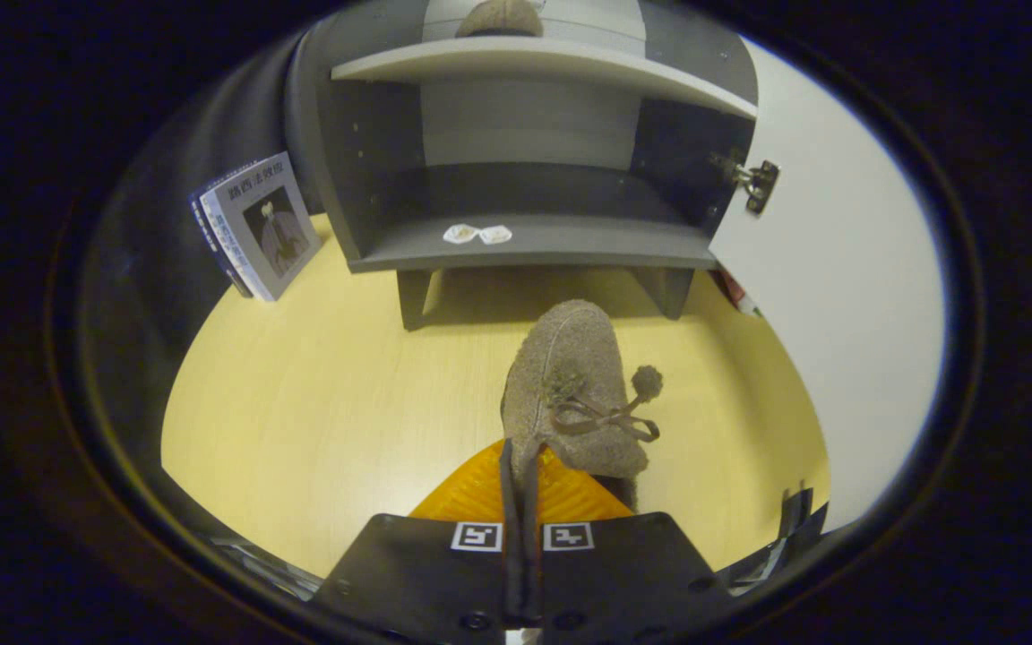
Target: Open the shoe cabinet door, grab the shoes and put them into the shoe cabinet, then close the shoe cabinet door.
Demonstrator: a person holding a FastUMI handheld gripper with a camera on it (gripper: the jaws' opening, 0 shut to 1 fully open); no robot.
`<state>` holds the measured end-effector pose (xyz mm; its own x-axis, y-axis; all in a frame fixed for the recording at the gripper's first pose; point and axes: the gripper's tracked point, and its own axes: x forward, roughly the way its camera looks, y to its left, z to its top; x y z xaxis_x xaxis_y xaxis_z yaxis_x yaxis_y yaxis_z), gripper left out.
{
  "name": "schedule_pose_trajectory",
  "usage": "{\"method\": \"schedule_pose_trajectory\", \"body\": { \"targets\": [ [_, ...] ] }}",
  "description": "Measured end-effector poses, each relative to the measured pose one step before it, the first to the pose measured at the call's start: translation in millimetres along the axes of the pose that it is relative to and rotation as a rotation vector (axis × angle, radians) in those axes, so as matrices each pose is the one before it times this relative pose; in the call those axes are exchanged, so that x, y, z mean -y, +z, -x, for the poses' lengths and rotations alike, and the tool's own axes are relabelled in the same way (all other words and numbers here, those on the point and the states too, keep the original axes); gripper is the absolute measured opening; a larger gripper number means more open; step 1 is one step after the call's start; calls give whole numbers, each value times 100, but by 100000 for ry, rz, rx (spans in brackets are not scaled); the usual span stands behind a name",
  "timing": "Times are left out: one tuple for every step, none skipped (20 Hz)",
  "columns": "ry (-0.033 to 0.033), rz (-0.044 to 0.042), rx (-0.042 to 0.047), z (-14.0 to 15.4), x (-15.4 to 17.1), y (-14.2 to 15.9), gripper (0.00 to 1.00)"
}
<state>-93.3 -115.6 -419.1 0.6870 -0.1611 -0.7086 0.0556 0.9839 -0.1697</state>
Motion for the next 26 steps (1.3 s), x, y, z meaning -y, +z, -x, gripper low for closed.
{"method": "schedule_pose_trajectory", "body": {
  "targets": [
    [-845,-424,2386,652,273,958,3],
    [-716,-201,2725,378,472,1114,3],
    [-796,-260,2409,605,511,952,3],
    [-742,-607,2403,648,518,914,3],
    [-1188,-792,2243,639,482,989,3],
    [-1153,-661,2125,443,506,982,3],
    [-1159,-444,2380,621,465,1145,3],
    [-1016,-339,2809,624,527,1334,3],
    [-1109,-106,3287,621,453,1554,3],
    [-1112,81,3185,455,383,1480,3],
    [-899,119,3162,480,338,1588,3],
    [-674,-19,3342,362,316,1709,3],
    [-425,-20,3035,305,203,1673,3],
    [-338,273,3543,104,29,1919,3],
    [-148,476,1944,-18,95,1145,3],
    [-132,757,2139,4,150,1488,2],
    [-177,749,1864,-40,94,1478,3],
    [-429,614,1934,153,187,1511,3],
    [-215,384,1631,-476,21,1418,3],
    [51,186,1263,-953,-53,1215,3],
    [263,251,886,-691,-81,927,3],
    [314,584,349,-733,-224,804,2],
    [407,729,-124,-750,-171,613,2],
    [607,924,-534,-881,-148,595,2],
    [635,966,-612,-423,-84,315,2],
    [645,1014,-772,-767,-126,363,2]
  ]
}}
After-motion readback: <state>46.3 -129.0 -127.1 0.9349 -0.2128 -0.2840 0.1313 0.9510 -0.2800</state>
